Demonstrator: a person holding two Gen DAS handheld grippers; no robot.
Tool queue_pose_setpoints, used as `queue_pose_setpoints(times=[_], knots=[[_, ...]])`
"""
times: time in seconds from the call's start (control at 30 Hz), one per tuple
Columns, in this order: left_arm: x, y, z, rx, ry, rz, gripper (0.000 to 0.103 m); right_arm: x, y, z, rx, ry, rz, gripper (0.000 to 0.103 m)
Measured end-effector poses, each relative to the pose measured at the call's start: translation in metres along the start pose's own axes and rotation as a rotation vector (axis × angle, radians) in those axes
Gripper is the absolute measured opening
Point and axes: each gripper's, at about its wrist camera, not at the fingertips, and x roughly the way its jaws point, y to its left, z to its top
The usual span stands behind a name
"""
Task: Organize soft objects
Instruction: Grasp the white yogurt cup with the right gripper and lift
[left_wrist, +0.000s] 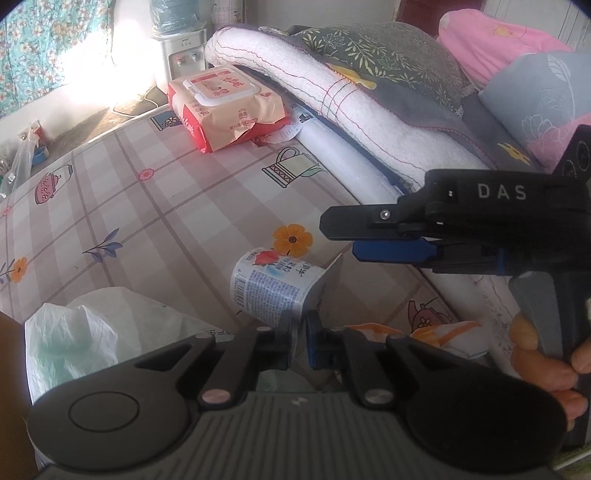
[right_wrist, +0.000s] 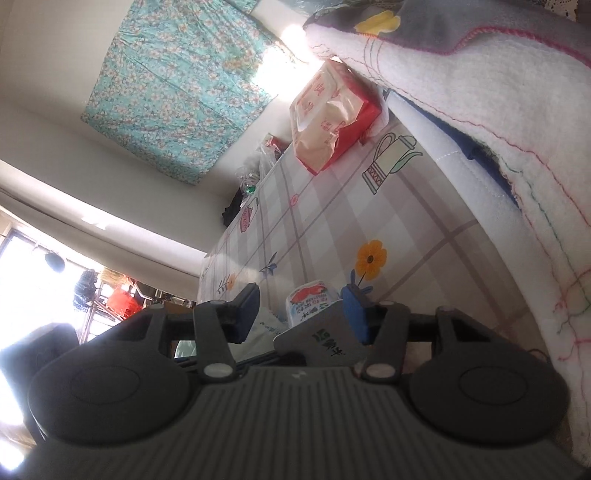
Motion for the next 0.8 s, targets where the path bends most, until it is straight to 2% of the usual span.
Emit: queue_pose_setpoints(times=[0.13, 0.2, 0.23, 0.33, 0.47, 0.67, 0.8], knots=[[0.006, 0.002, -0.001, -0.005, 0.016, -0.002, 0.015, 0.02, -0.023, 0.002, 0.064, 0.022, -0.024, 0.051], [0.011, 0.003, -0.001, -0.013, 0.031, 0.002, 0.016, 0.032, -0.028, -0.001, 0.085, 0.045, 0.0, 0.052], [0.014, 0.003, -0.001, -0.017, 0.038, 0.012, 0.016, 0.036, -0.03, -0.003, 0.091, 0.055, 0.012, 0.055], [0.021, 0.004, -0.001, -0.029, 0.046, 0.031, 0.017, 0.044, -0.029, -0.006, 0.077, 0.052, 0.013, 0.057], [0.025, 0.012, 0.002, -0.08, 0.046, 0.009, 0.017, 0.048, -0.03, -0.002, 0.095, 0.052, 0.04, 0.058], [0.027, 0.016, 0.005, -0.121, 0.041, -0.007, 0.017, 0.053, -0.025, 0.008, 0.05, -0.006, 0.063, 0.058], [0.026, 0.017, 0.006, -0.154, 0.045, 0.007, 0.013, 0.068, -0.026, 0.006, 0.065, 0.032, 0.056, 0.058]])
